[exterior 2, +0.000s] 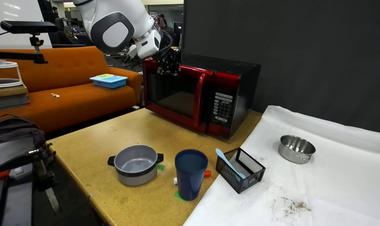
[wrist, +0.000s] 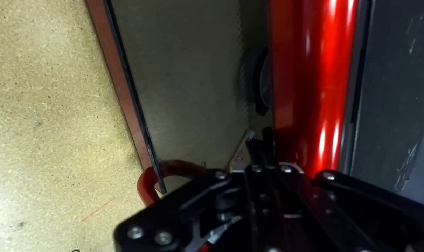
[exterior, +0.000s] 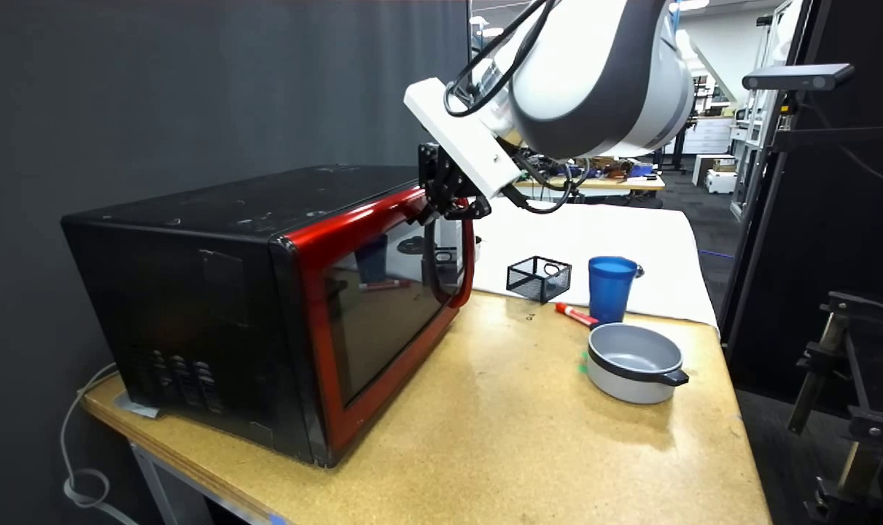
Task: Close the microwave door, then transfer the spoon from the box to the cup
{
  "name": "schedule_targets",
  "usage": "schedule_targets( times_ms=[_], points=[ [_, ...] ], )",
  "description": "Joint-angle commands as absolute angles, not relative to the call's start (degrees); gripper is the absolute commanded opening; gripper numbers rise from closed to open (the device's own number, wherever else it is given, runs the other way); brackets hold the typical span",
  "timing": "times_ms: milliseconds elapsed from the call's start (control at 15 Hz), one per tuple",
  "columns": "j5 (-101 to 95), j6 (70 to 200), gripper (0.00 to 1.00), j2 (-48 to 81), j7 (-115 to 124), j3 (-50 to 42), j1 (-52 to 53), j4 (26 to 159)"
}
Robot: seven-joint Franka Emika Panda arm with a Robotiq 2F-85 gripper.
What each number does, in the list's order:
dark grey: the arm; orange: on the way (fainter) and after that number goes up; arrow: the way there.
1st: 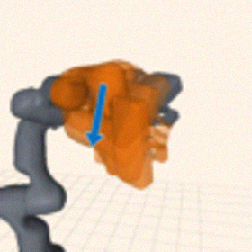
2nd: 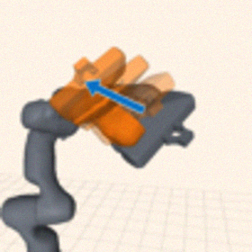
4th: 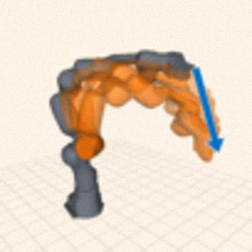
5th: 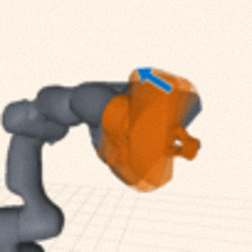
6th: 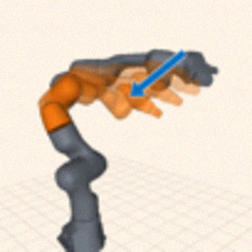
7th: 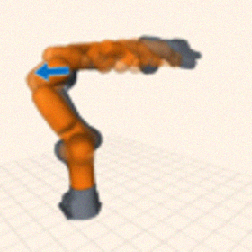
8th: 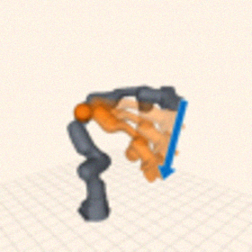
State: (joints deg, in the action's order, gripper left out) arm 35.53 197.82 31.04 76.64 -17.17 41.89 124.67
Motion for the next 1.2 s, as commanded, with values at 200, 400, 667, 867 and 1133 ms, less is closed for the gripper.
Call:
schedule_targets(
  times_ms=[200,400,667,867,1133],
  points=[
    [35.34,197.83,0.00,34.34,77.23,-17.81,42.95,120.38],
    [34.53,195.76,0.00,36.23,78.06,-16.73,40.91,117.55],
    [34.70,192.16,0.00,37.72,79.06,-16.51,39.16,114.44],
    [37.22,186.49,0.00,32.83,79.35,-21.30,44.17,119.94],
    [35.17,174.62,0.00,29.26,82.31,-30.50,50.56,124.20]
  ],
)
